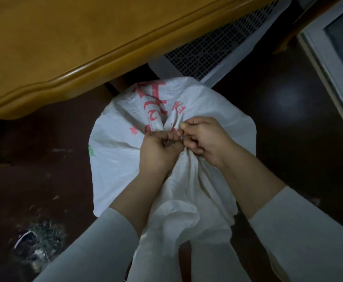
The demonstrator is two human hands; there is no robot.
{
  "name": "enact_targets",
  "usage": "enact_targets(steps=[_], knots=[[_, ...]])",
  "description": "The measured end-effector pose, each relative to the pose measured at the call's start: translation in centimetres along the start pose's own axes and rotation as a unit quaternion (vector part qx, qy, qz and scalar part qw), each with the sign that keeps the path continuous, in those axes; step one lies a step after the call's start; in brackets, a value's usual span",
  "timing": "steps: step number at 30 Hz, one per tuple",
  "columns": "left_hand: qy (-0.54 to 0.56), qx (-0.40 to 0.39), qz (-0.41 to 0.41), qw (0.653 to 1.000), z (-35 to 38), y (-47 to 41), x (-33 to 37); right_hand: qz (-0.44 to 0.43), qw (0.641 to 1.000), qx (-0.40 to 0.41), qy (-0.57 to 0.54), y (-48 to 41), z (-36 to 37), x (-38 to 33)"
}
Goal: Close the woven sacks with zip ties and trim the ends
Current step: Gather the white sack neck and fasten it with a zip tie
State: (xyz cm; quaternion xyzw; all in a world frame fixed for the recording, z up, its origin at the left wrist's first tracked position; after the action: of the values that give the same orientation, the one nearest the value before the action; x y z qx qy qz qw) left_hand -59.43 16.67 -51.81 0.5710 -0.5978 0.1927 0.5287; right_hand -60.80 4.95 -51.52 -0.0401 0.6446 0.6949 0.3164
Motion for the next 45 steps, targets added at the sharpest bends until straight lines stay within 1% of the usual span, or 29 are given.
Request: enact_targets(steps=[2, 4, 6, 9, 10, 12, 14, 16, 18, 19, 22, 25, 27, 28, 30, 33, 35, 36, 38, 39, 40, 41, 42, 43, 44, 45], knots=[[-0.059, 0.004, 0.016, 0.998, 0.6, 0.8, -1.0, 0.047, 0.998, 0.027, -0.012, 0.4, 0.2, 0.7], [-0.126, -0.010, 0.018, 0.992, 1.0, 1.8, -1.9, 0.080, 0.994, 0.050, -0.046, 0.9, 0.5, 1.3], [-0.137, -0.013, 0.024, 0.990, 1.2, 2.7, -2.3, 0.091, 0.993, 0.058, -0.056, 1.8, 1.1, 1.7], [-0.162, -0.013, 0.077, 0.984, 1.5, 3.9, -2.3, 0.088, 0.995, 0.035, -0.042, 3.1, 1.9, 2.5], [-0.157, -0.015, 0.091, 0.983, 1.6, 4.1, -2.4, 0.086, 0.995, 0.029, -0.033, 3.3, 1.9, 2.6], [-0.100, -0.005, 0.104, 0.989, 1.7, 4.4, -2.4, 0.075, 0.997, 0.028, -0.005, 3.4, 1.4, 2.3], [-0.016, 0.030, 0.115, 0.993, 1.4, 4.6, -1.9, 0.064, 0.997, 0.031, 0.018, 3.4, 0.9, 1.6], [0.043, 0.062, 0.114, 0.991, 0.9, 4.9, -1.4, 0.048, 0.997, 0.036, 0.047, 3.7, 1.0, 1.0], [0.051, 0.077, 0.116, 0.989, 0.4, 5.2, -1.3, 0.042, 0.997, 0.039, 0.060, 4.2, 1.5, 0.8], [0.034, 0.071, 0.117, 0.990, 0.4, 5.3, -1.4, 0.051, 0.996, 0.042, 0.058, 4.4, 1.6, 1.0], [-0.009, 0.043, 0.087, 0.995, 0.7, 5.9, -2.3, 0.106, 0.993, 0.060, -0.008, 4.9, 2.0, 1.9], [0.014, 0.054, 0.085, 0.995, 1.3, 6.5, -1.9, 0.115, 0.987, 0.109, -0.018, 5.4, 3.1, 3.2], [0.011, 0.044, 0.075, 0.996, 1.8, 6.6, -1.8, 0.109, 0.983, 0.145, -0.019, 5.7, 3.4, 4.3], [0.006, 0.042, 0.076, 0.996, 2.1, 6.6, -2.1, 0.105, 0.983, 0.149, -0.021, 5.7, 3.3, 4.6], [-0.002, 0.054, 0.094, 0.994, 2.1, 7.4, -2.3, 0.088, 0.987, 0.130, -0.025, 5.9, 3.0, 4.2], [0.014, 0.153, 0.099, 0.983, 1.1, 8.5, -1.6, 0.024, 0.997, 0.074, -0.005, 6.4, 3.1, 2.3], [0.054, 0.194, 0.052, 0.978, 0.6, 8.4, -0.6, -0.039, 0.997, 0.048, 0.047, 6.8, 3.3, 1.3], [0.076, 0.204, 0.019, 0.976, 0.4, 8.1, -0.3, -0.079, 0.991, 0.057, 0.087, 7.0, 3.2, 1.2], [0.095, 0.208, -0.027, 0.973, 0.1, 7.5, 0.3, -0.152, 0.963, 0.131, 0.182, 6.9, 2.4, 1.6], [0.108, 0.207, -0.041, 0.971, -0.1, 7.4, 0.6, -0.151, 0.949, 0.162, 0.224, 6.7, 1.9, 2.2], [0.130, 0.206, -0.061, 0.968, -0.4, 7.4, 0.8, -0.101, 0.952, 0.167, 0.234, 6.5, 1.5, 3.0], [0.164, 0.204, -0.082, 0.962, -0.6, 7.5, 0.9, -0.022, 0.967, 0.145, 0.208, 6.6, 1.4, 4.0], [0.196, 0.203, -0.104, 0.954, -0.8, 7.7, 0.9, 0.060, 0.979, 0.107, 0.165, 6.6, 1.3, 4.9], [0.218, 0.203, -0.123, 0.947, -1.0, 7.9, 0.8, 0.122, 0.981, 0.073, 0.131, 6.6, 1.3, 5.8], [0.229, 0.202, -0.142, 0.941, -1.2, 8.1, 0.6, 0.149, 0.981, 0.049, 0.114, 6.7, 1.3, 6.1], [0.236, 0.201, -0.160, 0.937, -1.3, 8.2, 0.3, 0.149, 0.981, 0.043, 0.114, 6.6, 1.2, 6.3]])
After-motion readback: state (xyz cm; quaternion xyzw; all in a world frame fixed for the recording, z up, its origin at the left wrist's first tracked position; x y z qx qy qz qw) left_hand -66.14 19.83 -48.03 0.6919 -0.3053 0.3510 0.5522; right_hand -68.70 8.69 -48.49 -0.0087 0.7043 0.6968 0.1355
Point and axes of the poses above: each hand's wrist, its own y-axis away from the middle knuckle, its own z-axis out of the palm, x = y × z, the point moved 3 cm from there along -y, towards the middle knuckle, and after that the axes turned 11 degrees about z, right-handed, at the moved point
